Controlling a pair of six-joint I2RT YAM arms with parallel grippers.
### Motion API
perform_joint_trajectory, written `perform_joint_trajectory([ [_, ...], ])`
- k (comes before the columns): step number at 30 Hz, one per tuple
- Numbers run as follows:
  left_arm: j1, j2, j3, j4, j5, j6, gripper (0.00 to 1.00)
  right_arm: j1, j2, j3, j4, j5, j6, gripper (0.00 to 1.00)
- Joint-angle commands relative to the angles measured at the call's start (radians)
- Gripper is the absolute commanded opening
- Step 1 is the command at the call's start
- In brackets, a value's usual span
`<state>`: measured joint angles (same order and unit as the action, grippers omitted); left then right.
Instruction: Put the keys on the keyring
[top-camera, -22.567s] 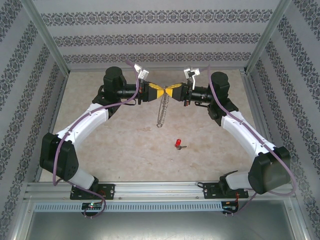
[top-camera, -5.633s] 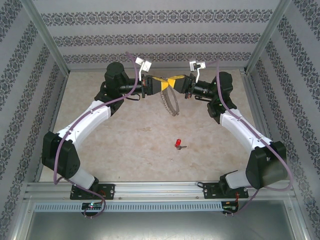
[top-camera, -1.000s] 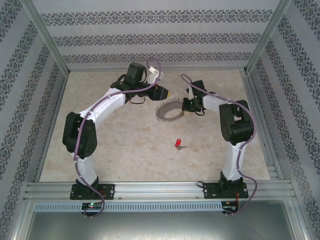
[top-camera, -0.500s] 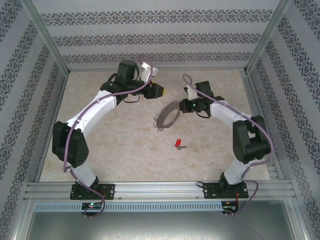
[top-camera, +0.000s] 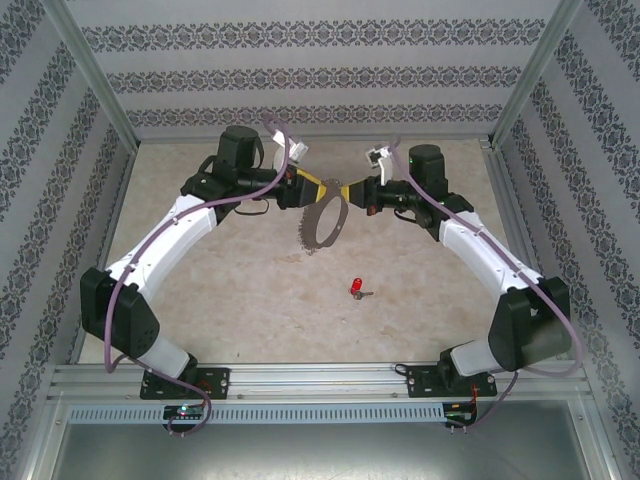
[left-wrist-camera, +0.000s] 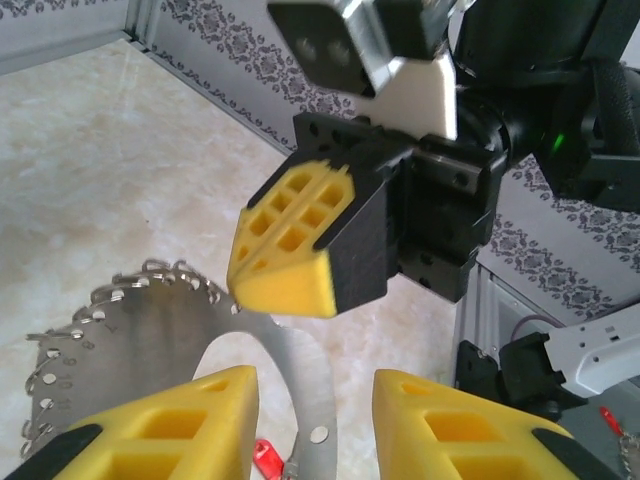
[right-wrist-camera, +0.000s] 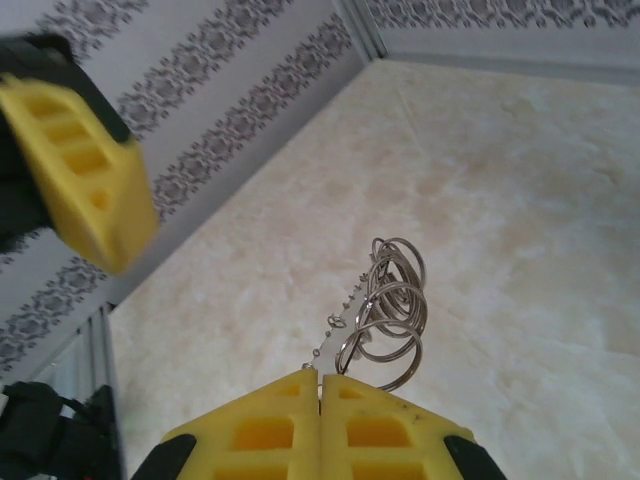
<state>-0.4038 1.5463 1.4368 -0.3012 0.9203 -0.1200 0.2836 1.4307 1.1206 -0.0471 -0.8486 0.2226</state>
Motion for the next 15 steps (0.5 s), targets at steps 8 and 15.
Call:
perform_joint_trajectory([
  [8, 0.006, -0.080, -0.064, 0.037, 0.011, -0.013, 0.38, 0.010, -0.044, -0.042, 0.121, -0.056, 0.083, 0.00],
  [15, 0.006, -0.118, -0.079, 0.028, -0.057, -0.012, 0.40, 0.093, 0.110, -0.096, 0.201, -0.012, 0.137, 0.00],
])
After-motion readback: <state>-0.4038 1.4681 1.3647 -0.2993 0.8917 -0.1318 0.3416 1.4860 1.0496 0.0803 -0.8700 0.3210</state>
